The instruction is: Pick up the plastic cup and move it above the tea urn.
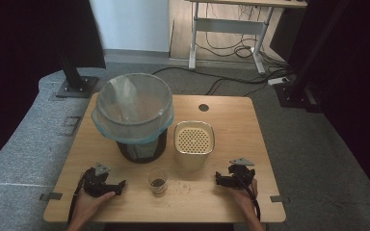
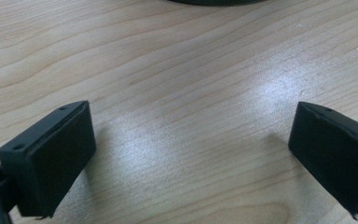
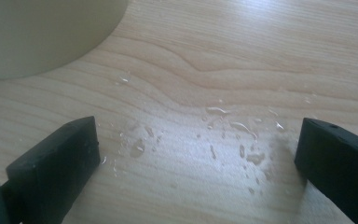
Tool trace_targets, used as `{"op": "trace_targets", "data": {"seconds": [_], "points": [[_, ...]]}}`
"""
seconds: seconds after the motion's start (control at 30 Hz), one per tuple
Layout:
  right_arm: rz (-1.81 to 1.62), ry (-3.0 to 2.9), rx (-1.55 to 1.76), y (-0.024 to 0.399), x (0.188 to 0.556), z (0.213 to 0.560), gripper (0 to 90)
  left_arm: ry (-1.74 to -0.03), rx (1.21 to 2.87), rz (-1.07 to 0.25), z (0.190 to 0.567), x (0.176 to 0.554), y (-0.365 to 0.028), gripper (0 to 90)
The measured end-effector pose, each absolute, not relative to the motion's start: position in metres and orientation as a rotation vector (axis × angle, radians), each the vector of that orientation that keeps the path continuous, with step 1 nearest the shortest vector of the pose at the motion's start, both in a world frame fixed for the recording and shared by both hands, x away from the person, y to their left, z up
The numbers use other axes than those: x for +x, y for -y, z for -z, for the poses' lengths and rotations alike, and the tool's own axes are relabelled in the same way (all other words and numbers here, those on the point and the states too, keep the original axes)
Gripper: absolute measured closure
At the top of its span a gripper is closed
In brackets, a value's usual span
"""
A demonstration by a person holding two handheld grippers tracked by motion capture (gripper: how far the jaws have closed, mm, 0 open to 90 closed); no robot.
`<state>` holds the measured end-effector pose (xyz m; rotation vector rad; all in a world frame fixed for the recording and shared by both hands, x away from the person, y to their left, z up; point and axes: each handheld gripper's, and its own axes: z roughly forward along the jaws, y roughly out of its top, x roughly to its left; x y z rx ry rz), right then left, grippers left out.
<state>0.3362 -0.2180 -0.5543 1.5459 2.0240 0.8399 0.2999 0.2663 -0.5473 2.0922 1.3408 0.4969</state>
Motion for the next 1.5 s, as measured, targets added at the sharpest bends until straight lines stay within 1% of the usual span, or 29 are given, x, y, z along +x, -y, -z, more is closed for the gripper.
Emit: {"op": "trace_targets", "data": {"seconds": [0.07,0.1,0.13,0.27,0.43,0.6,0.8,0.87,0.97,1.03,1.17,1.2,1.3,1.37,1.4,1.5], "points": [[-0.85,-2.02,1.53,0.219,0.334,0.553,3.4,-1.343,2.092,-0.498,0.547,0.299,-0.267,0.7],[-0.85,-2.02,1.53,0.219,0.334,0.553,3.4,-1.343,2.092,-0.498,0.547,0.299,-0.267,0.7],[-0.885,-2.007,1.498,0.219,0.329,0.55,6.8,-1.347,2.091,-0.504,0.547,0.298,-0.266,0.9],[-0.987,-1.99,1.393,0.212,0.319,0.541,11.6,-1.339,2.103,-0.529,0.543,0.294,-0.265,4.4],[-1.066,-2.026,1.285,0.195,0.306,0.537,13.1,-1.313,2.085,-0.517,0.537,0.289,-0.263,4.6],[-1.207,-2.099,1.136,0.165,0.288,0.529,17.9,-1.267,2.052,-0.541,0.533,0.283,-0.259,6.7],[-1.259,-2.163,1.07,0.143,0.279,0.528,20.4,-1.286,2.03,-0.537,0.534,0.284,-0.26,8.7],[-1.302,-2.203,1.042,0.131,0.274,0.529,22.2,-1.306,2.016,-0.541,0.535,0.284,-0.26,11.2],[-1.347,-2.231,1.013,0.123,0.27,0.528,22.8,-1.313,2.019,-0.547,0.536,0.284,-0.26,13.6],[-1.416,-2.27,0.949,0.109,0.264,0.528,23.4,-1.316,2.037,-0.54,0.538,0.285,-0.259,13.9],[-1.457,-2.303,0.873,0.094,0.262,0.529,24.0,-1.314,2.053,-0.531,0.539,0.285,-0.259,14.2],[-1.462,-2.317,0.837,0.082,0.265,0.53,24.5,-1.305,2.056,-0.527,0.539,0.284,-0.258,14.2],[-1.474,-2.344,0.813,0.064,0.273,0.533,25.7,-1.297,2.061,-0.52,0.539,0.283,-0.258,14.2],[-1.476,-2.351,0.808,0.059,0.275,0.534,26.2,-1.293,2.063,-0.517,0.539,0.283,-0.258,14.3],[-1.476,-2.363,0.79,0.045,0.279,0.537,27.3,-1.288,2.068,-0.514,0.539,0.283,-0.258,14.3],[-1.475,-2.363,0.783,0.034,0.284,0.539,27.6,-1.286,2.074,-0.515,0.54,0.283,-0.258,14.3]]}}
